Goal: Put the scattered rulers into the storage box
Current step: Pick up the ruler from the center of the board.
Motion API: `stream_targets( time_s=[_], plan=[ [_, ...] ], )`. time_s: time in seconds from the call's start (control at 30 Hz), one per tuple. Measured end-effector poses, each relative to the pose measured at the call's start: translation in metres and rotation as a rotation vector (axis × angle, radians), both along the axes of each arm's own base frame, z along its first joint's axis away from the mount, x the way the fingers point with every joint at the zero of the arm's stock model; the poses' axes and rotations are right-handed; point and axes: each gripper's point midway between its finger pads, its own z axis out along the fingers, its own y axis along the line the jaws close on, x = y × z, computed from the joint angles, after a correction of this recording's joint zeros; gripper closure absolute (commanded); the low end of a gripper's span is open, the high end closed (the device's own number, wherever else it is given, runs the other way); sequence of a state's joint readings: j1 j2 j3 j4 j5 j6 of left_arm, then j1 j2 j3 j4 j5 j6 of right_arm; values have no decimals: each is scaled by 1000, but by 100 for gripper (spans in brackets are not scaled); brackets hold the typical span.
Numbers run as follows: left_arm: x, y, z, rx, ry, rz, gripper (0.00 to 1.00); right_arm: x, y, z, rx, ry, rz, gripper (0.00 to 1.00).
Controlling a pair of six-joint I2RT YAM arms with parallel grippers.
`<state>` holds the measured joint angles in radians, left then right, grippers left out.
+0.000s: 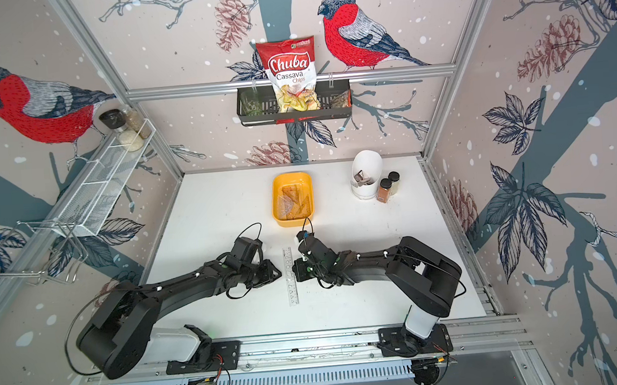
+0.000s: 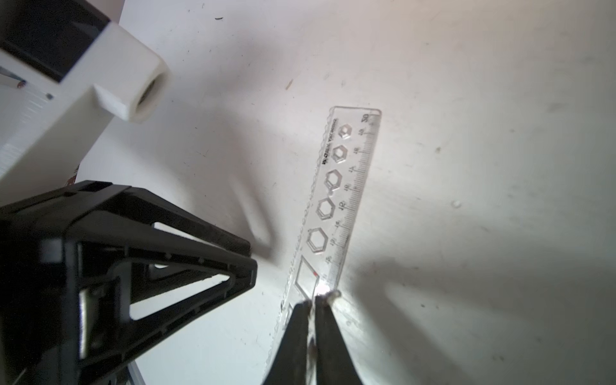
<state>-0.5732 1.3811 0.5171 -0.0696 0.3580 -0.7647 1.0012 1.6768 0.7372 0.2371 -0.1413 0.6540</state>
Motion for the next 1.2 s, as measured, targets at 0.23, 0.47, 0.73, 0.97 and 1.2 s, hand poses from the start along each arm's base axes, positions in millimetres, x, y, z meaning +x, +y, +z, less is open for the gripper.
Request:
stream_targets(
  time_s=[0.23, 0.47, 0.73, 0.97, 1.2],
  plan=[
    [2, -6, 1, -22, -4, 3, 61, -2, 2, -8, 0, 20, 14, 87],
    [6, -12, 1, -40, -16, -3, 63, -4, 3, -17, -14, 38, 21, 87],
    [8, -17, 0, -62, -22, -12, 63, -4, 7, -21, -8, 44, 30, 87],
    [13, -23, -1, -94, -37, -6, 64, 0, 12, -22, 8, 42, 33, 87],
    [17, -23, -2, -95, -60, 7, 67, 5, 16, -23, 18, 34, 27, 87]
  ],
)
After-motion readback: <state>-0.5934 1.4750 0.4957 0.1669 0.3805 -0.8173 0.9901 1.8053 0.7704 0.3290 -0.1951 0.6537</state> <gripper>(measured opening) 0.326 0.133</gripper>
